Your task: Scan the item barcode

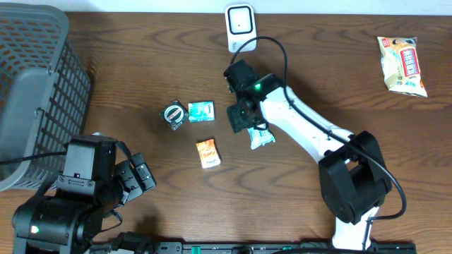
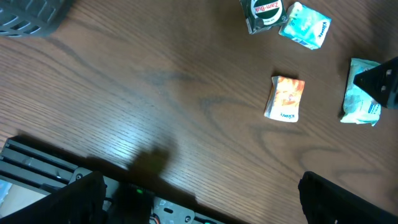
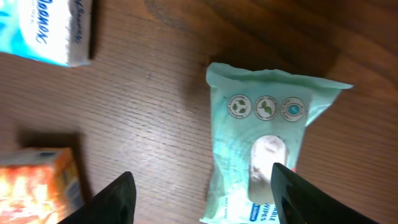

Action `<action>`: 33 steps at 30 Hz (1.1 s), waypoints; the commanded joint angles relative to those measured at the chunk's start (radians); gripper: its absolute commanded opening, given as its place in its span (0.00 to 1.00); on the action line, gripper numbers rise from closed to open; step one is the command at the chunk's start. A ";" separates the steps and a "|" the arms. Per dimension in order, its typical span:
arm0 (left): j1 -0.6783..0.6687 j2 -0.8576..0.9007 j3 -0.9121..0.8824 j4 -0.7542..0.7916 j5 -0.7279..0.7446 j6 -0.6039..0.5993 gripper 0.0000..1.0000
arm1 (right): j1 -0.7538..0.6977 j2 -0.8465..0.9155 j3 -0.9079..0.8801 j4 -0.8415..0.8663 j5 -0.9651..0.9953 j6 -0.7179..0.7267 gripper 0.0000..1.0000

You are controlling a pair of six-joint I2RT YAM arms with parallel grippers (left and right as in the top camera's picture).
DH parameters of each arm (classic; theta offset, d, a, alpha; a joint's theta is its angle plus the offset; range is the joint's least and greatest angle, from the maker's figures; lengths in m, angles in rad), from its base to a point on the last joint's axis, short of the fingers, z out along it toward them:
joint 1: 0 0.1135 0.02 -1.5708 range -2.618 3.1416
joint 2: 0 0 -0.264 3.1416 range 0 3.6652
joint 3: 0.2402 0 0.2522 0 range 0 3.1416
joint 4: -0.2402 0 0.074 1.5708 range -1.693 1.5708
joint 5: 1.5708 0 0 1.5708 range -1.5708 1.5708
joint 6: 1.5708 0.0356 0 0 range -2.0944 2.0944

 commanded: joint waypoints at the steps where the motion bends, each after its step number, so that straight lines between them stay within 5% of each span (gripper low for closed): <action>1: 0.000 -0.001 -0.001 -0.003 -0.005 -0.004 0.98 | 0.031 -0.015 -0.027 -0.002 0.151 -0.018 0.65; 11: 0.000 -0.001 -0.001 -0.003 -0.005 -0.005 0.98 | 0.042 -0.015 -0.190 0.142 0.140 -0.018 0.67; 24: 0.000 -0.001 -0.001 -0.003 -0.005 -0.004 0.97 | 0.041 -0.015 -0.220 0.176 0.108 -0.019 0.49; 30: 0.000 -0.001 -0.001 -0.003 -0.005 -0.004 0.98 | 0.040 -0.015 -0.260 0.217 0.132 -0.020 0.57; 33: 0.000 -0.001 -0.001 -0.003 -0.005 -0.005 0.98 | 0.040 -0.015 -0.286 0.241 0.124 -0.018 0.42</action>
